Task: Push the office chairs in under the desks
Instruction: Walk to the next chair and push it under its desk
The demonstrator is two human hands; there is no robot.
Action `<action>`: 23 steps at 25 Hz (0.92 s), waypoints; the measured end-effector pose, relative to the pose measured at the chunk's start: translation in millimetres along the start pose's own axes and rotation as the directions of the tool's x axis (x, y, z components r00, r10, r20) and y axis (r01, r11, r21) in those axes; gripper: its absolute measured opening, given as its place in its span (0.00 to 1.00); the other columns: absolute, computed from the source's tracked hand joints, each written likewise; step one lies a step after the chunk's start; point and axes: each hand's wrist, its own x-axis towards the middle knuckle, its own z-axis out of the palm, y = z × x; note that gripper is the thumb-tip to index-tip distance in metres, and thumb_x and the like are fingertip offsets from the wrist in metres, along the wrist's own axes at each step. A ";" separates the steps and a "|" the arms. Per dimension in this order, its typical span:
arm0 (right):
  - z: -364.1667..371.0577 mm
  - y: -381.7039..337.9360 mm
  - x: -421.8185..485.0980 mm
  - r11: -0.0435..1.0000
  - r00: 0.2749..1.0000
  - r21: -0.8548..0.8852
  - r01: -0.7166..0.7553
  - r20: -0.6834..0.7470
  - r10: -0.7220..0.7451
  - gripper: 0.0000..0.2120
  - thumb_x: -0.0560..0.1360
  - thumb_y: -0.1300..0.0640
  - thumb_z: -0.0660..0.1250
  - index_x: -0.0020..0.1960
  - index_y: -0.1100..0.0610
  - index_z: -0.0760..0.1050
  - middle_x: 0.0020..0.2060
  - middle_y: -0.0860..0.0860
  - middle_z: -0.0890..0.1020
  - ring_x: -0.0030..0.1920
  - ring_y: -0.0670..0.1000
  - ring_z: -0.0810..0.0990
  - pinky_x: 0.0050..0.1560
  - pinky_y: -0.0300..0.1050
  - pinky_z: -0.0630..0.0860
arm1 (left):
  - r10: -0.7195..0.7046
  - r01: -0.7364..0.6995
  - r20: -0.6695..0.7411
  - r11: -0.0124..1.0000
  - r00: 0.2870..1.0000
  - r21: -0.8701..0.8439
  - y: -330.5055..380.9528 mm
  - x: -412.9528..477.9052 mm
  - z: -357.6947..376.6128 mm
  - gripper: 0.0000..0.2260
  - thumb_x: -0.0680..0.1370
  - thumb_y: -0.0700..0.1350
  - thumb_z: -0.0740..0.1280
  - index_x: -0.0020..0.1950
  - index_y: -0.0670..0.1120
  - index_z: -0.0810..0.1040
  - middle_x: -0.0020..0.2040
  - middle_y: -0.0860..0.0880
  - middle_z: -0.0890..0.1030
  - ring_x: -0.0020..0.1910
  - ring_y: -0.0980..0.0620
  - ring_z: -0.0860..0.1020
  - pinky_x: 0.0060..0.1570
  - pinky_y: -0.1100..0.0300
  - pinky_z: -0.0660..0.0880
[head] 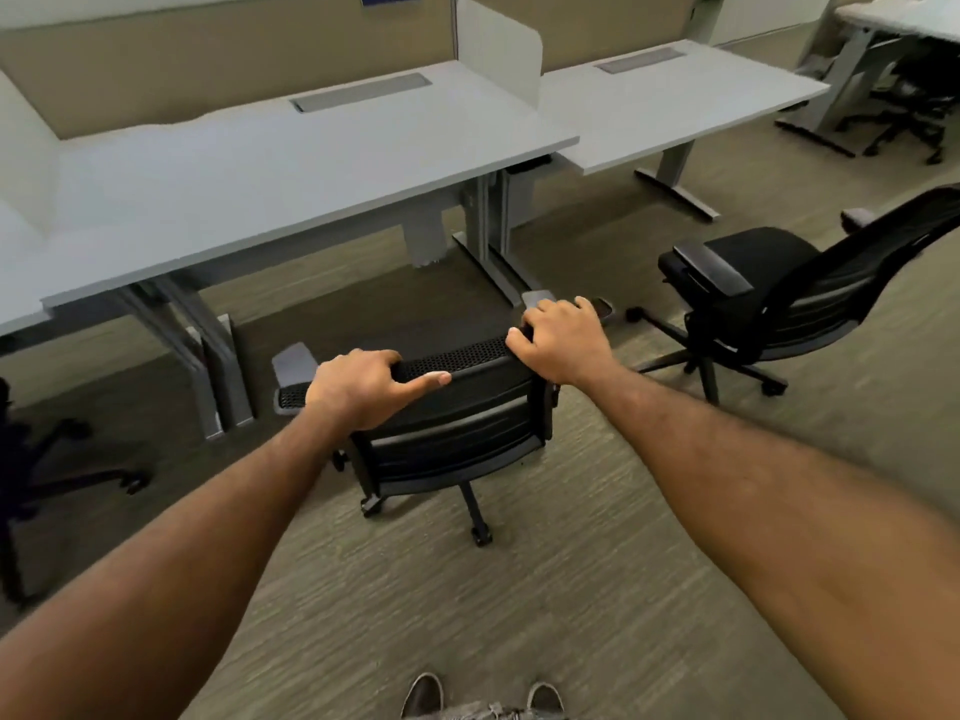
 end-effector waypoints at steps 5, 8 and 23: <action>6.0 5.4 29.2 0.990 0.991 0.075 0.120 -0.072 -0.114 0.21 0.76 0.50 0.53 0.49 0.56 0.84 0.48 0.54 0.85 0.49 0.58 0.81 0.55 0.51 0.73 | 0.024 -0.020 -0.100 0.999 0.995 0.044 -15.1 23.8 6.5 0.33 0.78 0.75 0.46 0.59 0.55 0.81 0.49 0.47 0.86 0.46 0.42 0.82 0.38 0.53 0.68; 8.1 8.7 54.3 0.989 0.988 0.079 0.124 -0.107 -0.116 0.16 0.78 0.52 0.58 0.48 0.55 0.85 0.45 0.54 0.86 0.46 0.58 0.81 0.52 0.50 0.72 | 0.040 -0.038 -0.126 0.999 0.991 0.022 -21.4 49.5 2.3 0.23 0.84 0.63 0.51 0.62 0.55 0.81 0.53 0.44 0.85 0.51 0.38 0.81 0.42 0.51 0.71; 41.1 17.2 212.5 0.982 0.972 0.020 0.186 -0.147 -0.181 0.24 0.78 0.40 0.52 0.46 0.51 0.84 0.40 0.50 0.85 0.43 0.55 0.82 0.50 0.51 0.72 | 0.095 -0.094 -0.168 0.995 0.981 0.016 -68.8 188.9 -2.5 0.37 0.76 0.76 0.41 0.61 0.56 0.80 0.46 0.52 0.86 0.43 0.48 0.82 0.37 0.54 0.73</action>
